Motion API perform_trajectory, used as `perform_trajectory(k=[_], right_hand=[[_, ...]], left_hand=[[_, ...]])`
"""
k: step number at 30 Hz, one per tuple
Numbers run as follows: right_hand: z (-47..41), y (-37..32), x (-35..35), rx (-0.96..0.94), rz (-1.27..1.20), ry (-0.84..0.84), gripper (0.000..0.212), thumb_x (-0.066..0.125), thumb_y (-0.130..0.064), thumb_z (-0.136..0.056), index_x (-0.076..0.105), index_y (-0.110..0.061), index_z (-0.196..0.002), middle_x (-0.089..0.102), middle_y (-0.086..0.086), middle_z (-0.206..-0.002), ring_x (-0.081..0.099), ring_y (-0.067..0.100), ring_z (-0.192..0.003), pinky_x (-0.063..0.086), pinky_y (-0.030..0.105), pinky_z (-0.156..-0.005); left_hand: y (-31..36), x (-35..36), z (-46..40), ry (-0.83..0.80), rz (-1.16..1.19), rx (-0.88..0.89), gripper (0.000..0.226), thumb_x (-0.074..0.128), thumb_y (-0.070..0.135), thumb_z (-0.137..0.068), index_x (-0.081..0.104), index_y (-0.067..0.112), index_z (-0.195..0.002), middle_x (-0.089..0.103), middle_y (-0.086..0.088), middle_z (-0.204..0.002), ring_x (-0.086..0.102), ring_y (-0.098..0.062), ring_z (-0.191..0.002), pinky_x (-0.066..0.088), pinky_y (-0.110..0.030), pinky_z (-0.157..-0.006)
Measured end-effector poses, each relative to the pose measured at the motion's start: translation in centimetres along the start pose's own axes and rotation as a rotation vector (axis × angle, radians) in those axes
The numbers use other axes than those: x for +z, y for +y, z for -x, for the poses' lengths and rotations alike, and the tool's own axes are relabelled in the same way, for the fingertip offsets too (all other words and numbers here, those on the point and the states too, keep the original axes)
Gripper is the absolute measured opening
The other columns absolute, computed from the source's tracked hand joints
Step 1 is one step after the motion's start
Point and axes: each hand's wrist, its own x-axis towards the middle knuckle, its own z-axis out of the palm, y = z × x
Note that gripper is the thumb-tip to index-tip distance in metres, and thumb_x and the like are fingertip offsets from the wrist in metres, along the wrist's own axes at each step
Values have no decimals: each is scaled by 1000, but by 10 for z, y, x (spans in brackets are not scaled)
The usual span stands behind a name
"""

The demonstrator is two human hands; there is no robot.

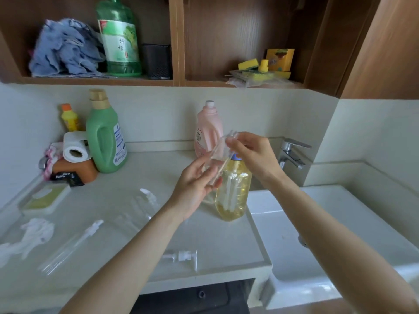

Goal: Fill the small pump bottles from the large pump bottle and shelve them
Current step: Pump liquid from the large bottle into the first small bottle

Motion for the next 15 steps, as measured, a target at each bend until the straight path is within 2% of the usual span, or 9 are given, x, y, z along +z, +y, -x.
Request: perform_trajectory(k=[1,3,5,6,8,10,13,15], right_hand=[[0,-6,-1,-17,6,-26,22,70,-47,-76,71,-28,-87,73,-7,-86,69,10,-85,54,30,-79],[2,-21,0,-84,-42,-11,25,78,-42,-72,73,-22,-86,75,-1,-88,71,18,-88,56,39,-84],[2,-35,-3,-139,-92,-19,17,82,-29,-74,73,-19,-85,75,2,-86,72,20,-85,58,39,-80],[1,-43,-6,-155,-119,-43,15,82,-23,-75,73,-16,-86,76,2,-86,72,18,-84,58,35,-79],[-2,-54,-10,-186,-183,-113,17,79,-15,-78,73,-5,-91,76,6,-90,72,18,-86,57,33,-82],[-3,-65,-12,-213,-265,-175,18,73,-10,-83,71,0,-98,75,10,-96,71,20,-91,56,34,-87],[-2,-78,-11,-260,-374,-224,17,64,-15,-86,71,-10,-101,73,9,-104,68,25,-102,51,41,-97],[2,-84,-8,-273,-366,-191,16,62,-23,-86,72,-18,-97,72,15,-103,67,34,-102,50,49,-97]], left_hand=[[3,4,2,22,-168,90,42,67,14,-83,56,10,-123,67,2,-103,65,-8,-89,52,-23,-78],[7,10,7,115,-460,245,44,75,12,-80,57,9,-120,69,2,-103,66,-5,-90,49,-16,-79],[15,17,12,142,-517,279,44,81,18,-74,61,12,-112,71,1,-98,68,-7,-89,49,-16,-79],[19,18,15,90,-448,235,47,84,26,-69,62,14,-109,72,-2,-99,68,-10,-92,52,-21,-83],[28,16,19,-89,-127,57,62,88,40,-57,64,15,-109,72,-8,-102,68,-18,-94,55,-30,-86],[38,14,26,-227,128,-47,66,89,39,-56,66,11,-110,71,-12,-104,69,-22,-93,56,-31,-82],[48,16,33,-262,145,33,67,87,35,-61,60,6,-114,70,-12,-105,69,-24,-92,55,-29,-80],[52,21,35,-170,75,113,63,88,35,-59,61,9,-110,70,-10,-100,69,-22,-90,54,-27,-78]])
